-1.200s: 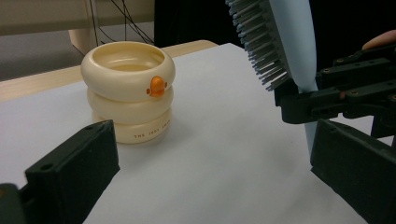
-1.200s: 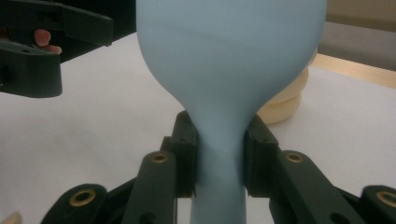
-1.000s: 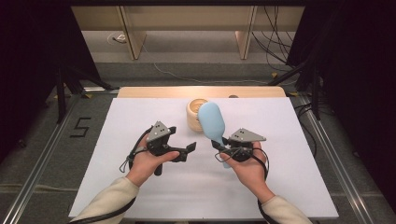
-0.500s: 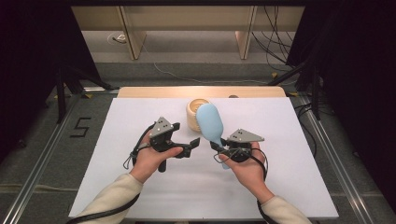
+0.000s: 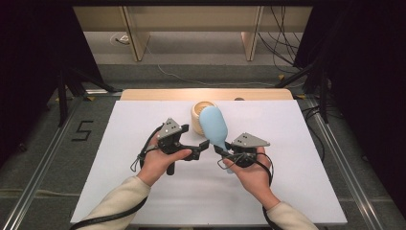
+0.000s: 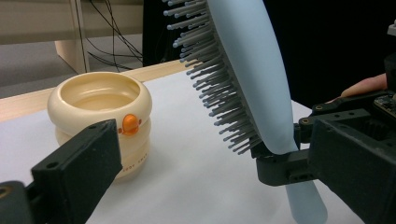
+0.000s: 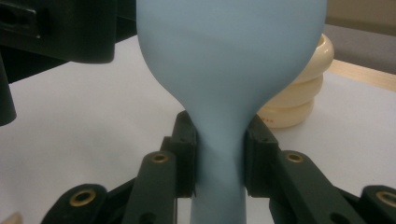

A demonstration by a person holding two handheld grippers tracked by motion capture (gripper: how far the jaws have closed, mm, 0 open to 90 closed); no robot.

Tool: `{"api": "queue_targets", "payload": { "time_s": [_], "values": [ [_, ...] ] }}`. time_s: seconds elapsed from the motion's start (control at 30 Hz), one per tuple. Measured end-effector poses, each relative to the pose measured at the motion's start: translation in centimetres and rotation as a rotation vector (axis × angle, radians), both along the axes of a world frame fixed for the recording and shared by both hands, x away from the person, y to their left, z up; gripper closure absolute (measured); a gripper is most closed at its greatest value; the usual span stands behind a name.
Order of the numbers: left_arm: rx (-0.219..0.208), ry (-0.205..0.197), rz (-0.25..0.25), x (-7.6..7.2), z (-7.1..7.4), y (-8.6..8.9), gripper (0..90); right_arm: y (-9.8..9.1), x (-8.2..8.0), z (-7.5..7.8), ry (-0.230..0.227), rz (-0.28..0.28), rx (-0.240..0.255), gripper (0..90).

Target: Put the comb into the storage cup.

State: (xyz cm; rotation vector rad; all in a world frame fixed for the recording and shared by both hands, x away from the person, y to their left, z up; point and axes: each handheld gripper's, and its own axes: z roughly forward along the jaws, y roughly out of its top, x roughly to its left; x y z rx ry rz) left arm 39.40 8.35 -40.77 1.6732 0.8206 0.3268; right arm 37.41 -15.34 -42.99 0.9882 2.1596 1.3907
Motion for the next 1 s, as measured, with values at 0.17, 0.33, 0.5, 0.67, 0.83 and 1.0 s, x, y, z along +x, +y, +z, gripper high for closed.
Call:
{"api": "queue_targets", "payload": {
  "time_s": [0.17,0.33,0.5,0.67,0.83,1.0],
  "values": [
    [-0.003,0.006,-0.001,0.1,0.0,-0.3,2.4,0.2,-0.1,-0.1,-0.002,0.002,0.002,70.6],
    [-0.014,0.008,-0.007,0.2,0.2,-0.4,3.8,0.5,-0.1,0.0,-0.008,0.006,0.004,70.7],
    [-0.021,0.015,-0.008,0.4,0.2,-0.6,5.2,0.8,-0.2,0.0,-0.014,0.01,0.005,70.7],
    [-0.031,0.018,-0.011,0.4,0.2,-0.9,5.9,1.1,-0.2,-0.1,-0.016,0.013,0.008,70.6],
    [-0.043,0.019,-0.01,0.4,0.3,-1.2,7.3,1.3,-0.3,-0.1,-0.02,0.014,0.008,70.6],
    [-0.05,0.023,-0.014,0.4,0.4,-1.4,8.3,1.4,-0.3,-0.1,-0.02,0.014,0.01,70.7]
  ]
}}
